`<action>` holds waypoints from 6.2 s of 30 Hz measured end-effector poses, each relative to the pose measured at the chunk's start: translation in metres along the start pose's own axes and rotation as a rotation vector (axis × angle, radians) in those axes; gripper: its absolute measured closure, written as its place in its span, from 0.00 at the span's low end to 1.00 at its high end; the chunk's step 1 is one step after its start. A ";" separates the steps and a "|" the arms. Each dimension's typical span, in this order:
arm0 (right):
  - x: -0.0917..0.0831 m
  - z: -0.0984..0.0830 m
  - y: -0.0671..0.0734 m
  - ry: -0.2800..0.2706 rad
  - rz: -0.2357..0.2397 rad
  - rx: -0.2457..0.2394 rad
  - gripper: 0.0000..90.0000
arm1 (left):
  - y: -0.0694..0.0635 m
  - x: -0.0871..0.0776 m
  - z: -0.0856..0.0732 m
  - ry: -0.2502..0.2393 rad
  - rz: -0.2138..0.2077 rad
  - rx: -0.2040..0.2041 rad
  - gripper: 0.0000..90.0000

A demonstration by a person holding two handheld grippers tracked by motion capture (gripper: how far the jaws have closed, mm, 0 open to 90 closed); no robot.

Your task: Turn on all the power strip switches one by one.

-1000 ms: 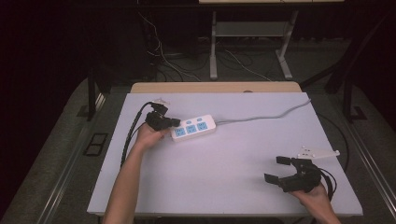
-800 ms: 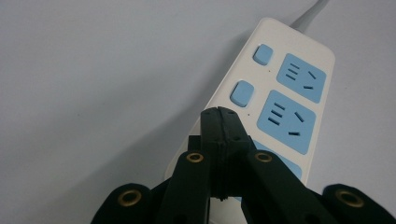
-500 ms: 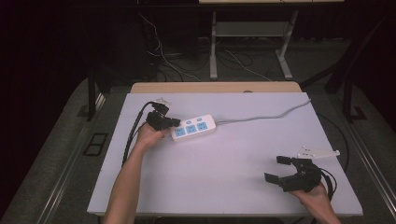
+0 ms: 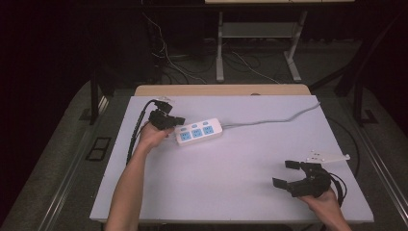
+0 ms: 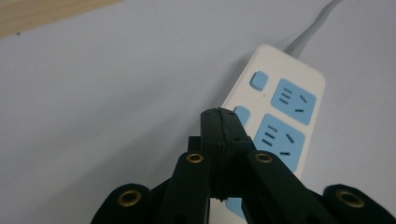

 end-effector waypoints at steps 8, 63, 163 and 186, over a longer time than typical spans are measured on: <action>-0.001 0.000 -0.001 0.000 -0.001 0.002 0.03 | -0.007 -0.006 0.018 0.011 0.010 0.038 0.99; 0.001 -0.001 -0.002 0.006 0.004 -0.007 0.03 | -0.020 0.041 0.017 0.144 -0.006 0.099 1.00; -0.001 -0.001 -0.003 0.000 0.003 -0.010 0.03 | -0.046 0.057 0.050 0.145 0.024 0.153 0.99; -0.002 -0.001 -0.002 -0.002 0.007 -0.012 0.03 | -0.038 0.064 0.046 0.151 -0.012 0.098 0.99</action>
Point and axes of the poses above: each handheld gripper's, and its own axes: x roughly forward along the jaws, z roughly out of its top, y roughly to its left, the point moved 6 cm from there along x, roughly forward along the jaws, and after that the axes turned 11 degrees about y, right-handed, at the moved point
